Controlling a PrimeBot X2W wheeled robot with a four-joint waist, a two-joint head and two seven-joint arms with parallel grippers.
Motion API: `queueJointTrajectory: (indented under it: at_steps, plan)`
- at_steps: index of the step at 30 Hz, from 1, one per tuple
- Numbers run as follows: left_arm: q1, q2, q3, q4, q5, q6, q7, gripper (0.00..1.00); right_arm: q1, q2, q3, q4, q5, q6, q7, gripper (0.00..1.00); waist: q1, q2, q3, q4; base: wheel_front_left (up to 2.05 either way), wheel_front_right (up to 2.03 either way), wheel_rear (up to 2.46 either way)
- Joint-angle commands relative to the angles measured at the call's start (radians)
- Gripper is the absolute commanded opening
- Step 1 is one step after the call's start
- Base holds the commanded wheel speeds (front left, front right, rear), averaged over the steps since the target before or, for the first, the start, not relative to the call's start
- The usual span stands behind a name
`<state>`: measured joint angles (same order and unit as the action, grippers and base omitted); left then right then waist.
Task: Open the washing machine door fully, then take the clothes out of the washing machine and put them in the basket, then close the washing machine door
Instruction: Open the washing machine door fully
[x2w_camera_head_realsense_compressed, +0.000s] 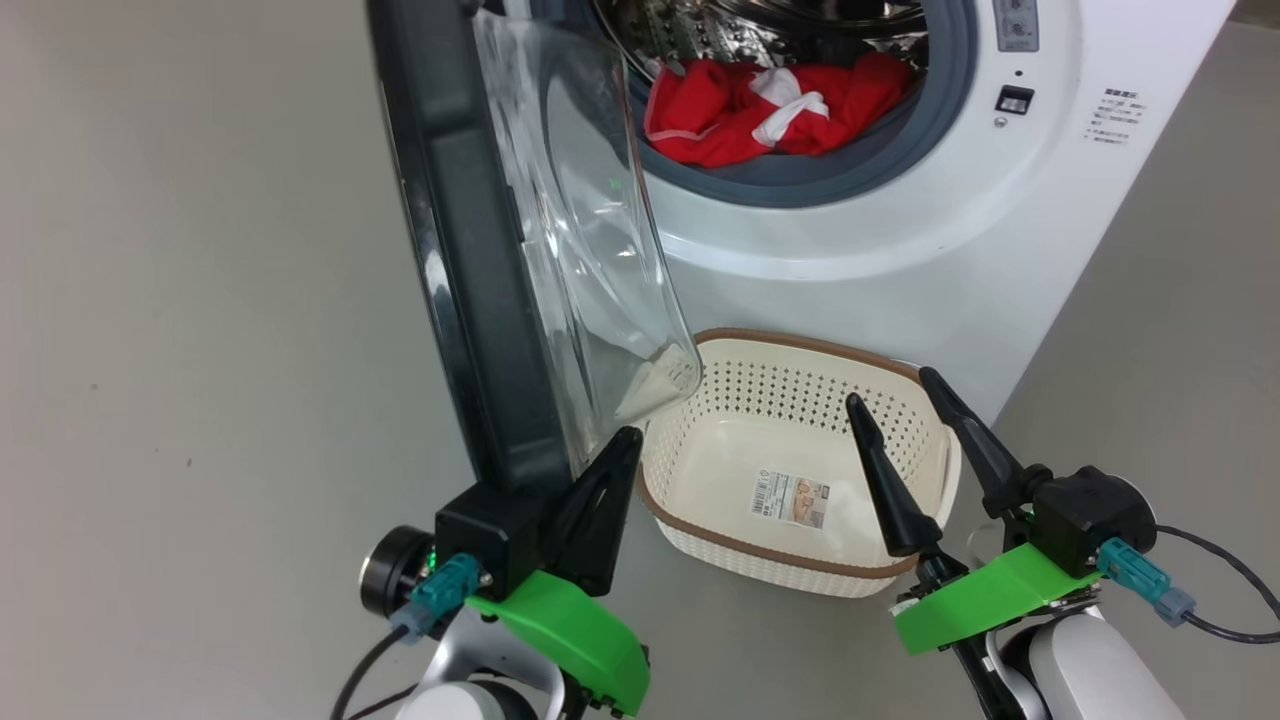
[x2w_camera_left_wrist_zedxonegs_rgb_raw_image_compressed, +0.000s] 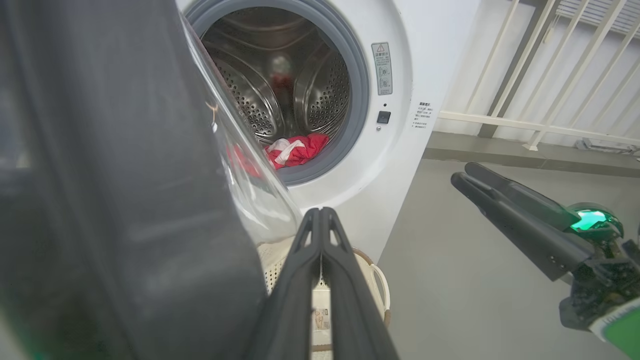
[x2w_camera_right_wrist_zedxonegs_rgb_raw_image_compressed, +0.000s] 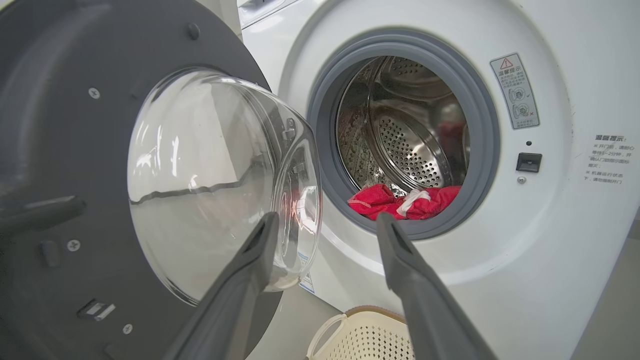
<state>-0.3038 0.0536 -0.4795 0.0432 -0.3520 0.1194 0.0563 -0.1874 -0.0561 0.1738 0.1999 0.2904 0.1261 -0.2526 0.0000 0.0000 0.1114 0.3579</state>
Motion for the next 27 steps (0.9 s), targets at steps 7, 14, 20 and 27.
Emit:
queueJointTrajectory:
  at_steps: [7,14,20,27]
  plan:
    - [0.017,0.037,0.084,-0.019,-0.007,0.062,0.009,0.0,-0.008,0.006,0.023,-0.022,-0.024,0.005,-0.009,1.0,0.0,0.0,-0.005,0.033,0.0,0.0,0.0]
    - [0.045,0.05,0.121,-0.031,-0.022,0.092,0.0,0.0,-0.002,0.006,0.026,-0.023,-0.034,0.005,-0.009,1.0,0.0,0.0,-0.003,0.059,0.0,0.0,0.0]
    - [0.068,0.061,0.146,-0.04,-0.036,0.109,-0.005,0.0,0.001,0.006,0.024,-0.02,-0.043,0.005,-0.009,1.0,0.0,0.0,-0.004,0.076,0.0,0.0,0.0]
    - [0.086,0.098,0.202,-0.059,-0.038,0.144,-0.015,0.0,0.001,0.006,0.022,-0.017,-0.056,0.005,-0.009,1.0,0.0,0.0,0.0,0.099,0.0,0.0,0.0]
